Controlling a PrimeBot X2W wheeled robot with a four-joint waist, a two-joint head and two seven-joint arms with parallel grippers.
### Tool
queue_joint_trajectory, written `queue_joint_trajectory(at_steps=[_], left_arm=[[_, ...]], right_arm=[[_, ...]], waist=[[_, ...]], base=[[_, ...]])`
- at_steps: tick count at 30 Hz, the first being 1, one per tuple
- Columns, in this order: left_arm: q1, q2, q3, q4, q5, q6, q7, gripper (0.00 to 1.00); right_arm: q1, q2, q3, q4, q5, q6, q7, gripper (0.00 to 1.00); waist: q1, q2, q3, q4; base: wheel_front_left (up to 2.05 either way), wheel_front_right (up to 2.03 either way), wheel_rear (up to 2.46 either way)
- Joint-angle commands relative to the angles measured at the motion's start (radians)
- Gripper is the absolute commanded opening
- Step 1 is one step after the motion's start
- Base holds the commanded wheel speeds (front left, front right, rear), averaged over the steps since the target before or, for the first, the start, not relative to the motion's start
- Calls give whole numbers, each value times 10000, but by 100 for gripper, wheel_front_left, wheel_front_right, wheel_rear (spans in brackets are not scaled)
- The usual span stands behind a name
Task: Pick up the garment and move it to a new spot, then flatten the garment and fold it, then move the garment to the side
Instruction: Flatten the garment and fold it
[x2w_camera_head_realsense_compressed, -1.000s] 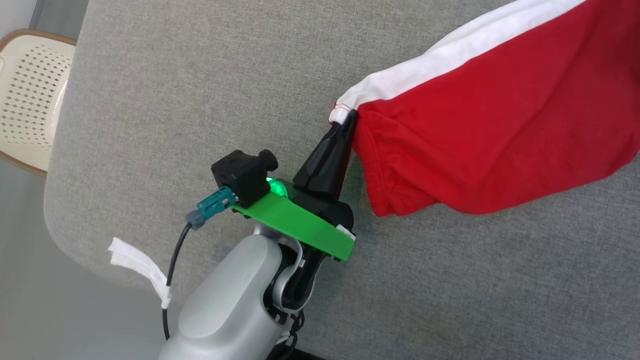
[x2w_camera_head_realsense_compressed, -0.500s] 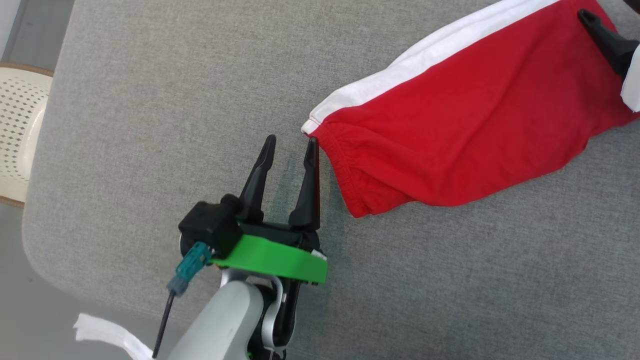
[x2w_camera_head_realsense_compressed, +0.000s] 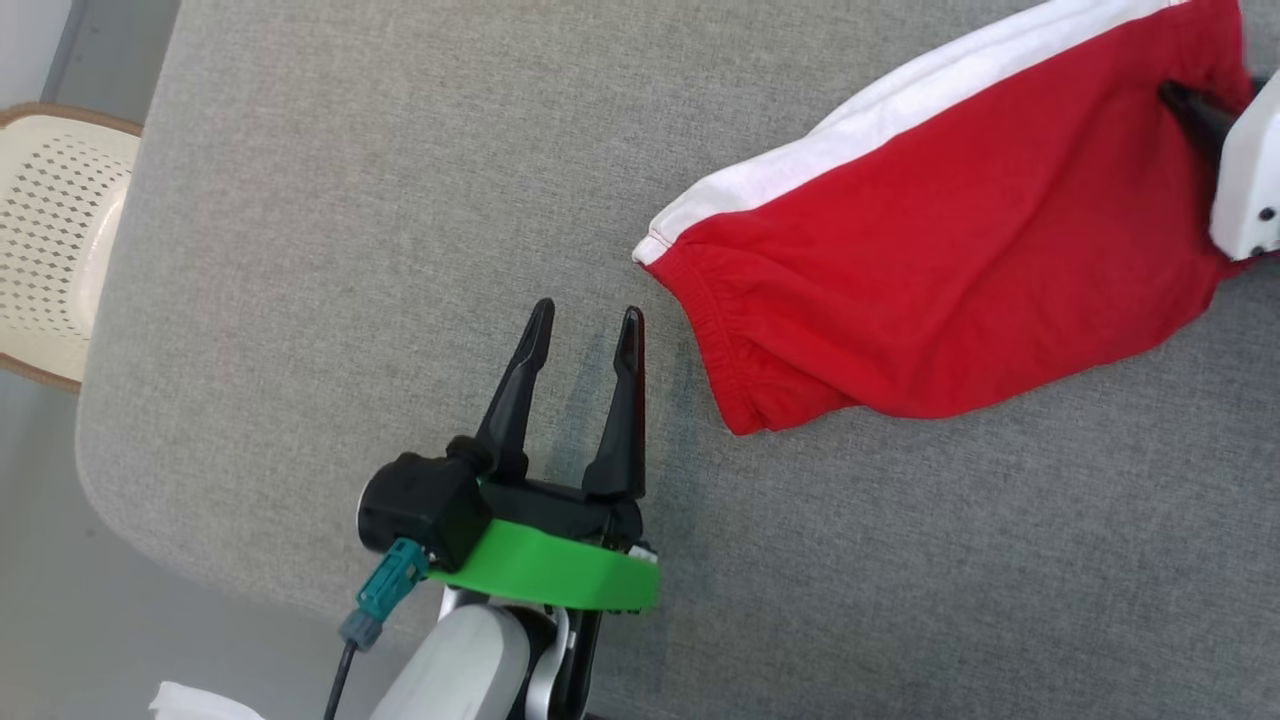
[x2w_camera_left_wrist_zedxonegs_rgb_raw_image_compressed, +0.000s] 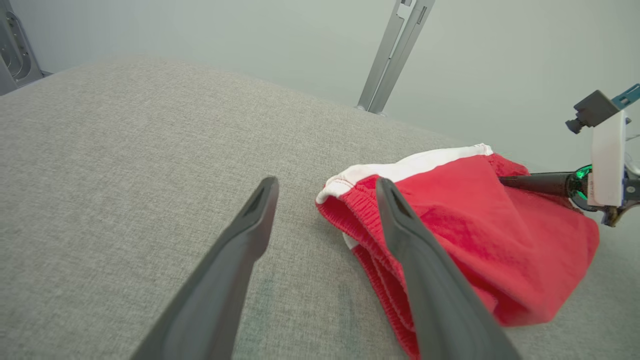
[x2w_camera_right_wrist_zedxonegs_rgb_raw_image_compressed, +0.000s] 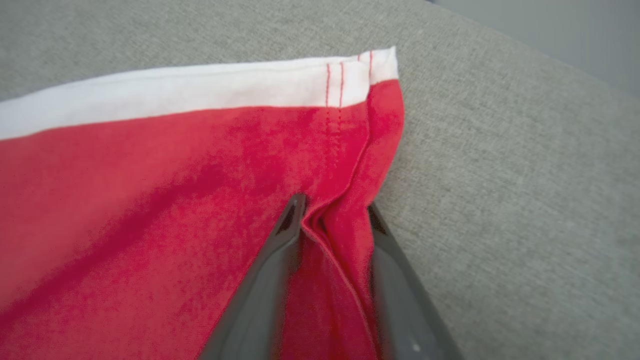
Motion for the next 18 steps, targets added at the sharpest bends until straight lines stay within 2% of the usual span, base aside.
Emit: queue_joint_trajectory(at_steps=[1,5,10,13,18], left_arm=[[267,12,43,104,12,-67,3,100],[680,15,340,533,289,-298,2,100],[1307,21,703,1058,845,-867,2,100],[1686,25,953,1217,999,-1133,2,100],[2043,25,1136,1247,996,-1349,2,100]], right_arm=[[769,470,67,233,182,64,156,0],[1400,1131,-780,62,735,62,107,0],[2091,1216,-2258,-71,1126,29,317,0],[2550,1287,-3213,14,1180,29,541,0],[3177,1287,-4677,433,650,30,788,0]], waist=[[0,0,-455,-270],[0,0,-1373,-989],[0,0,-2387,-1787],[0,0,-2821,-2020],[0,0,-3114,-2105]], base=[[0,0,0],[0,0,0],[0,0,0],[0,0,0],[0,0,0]])
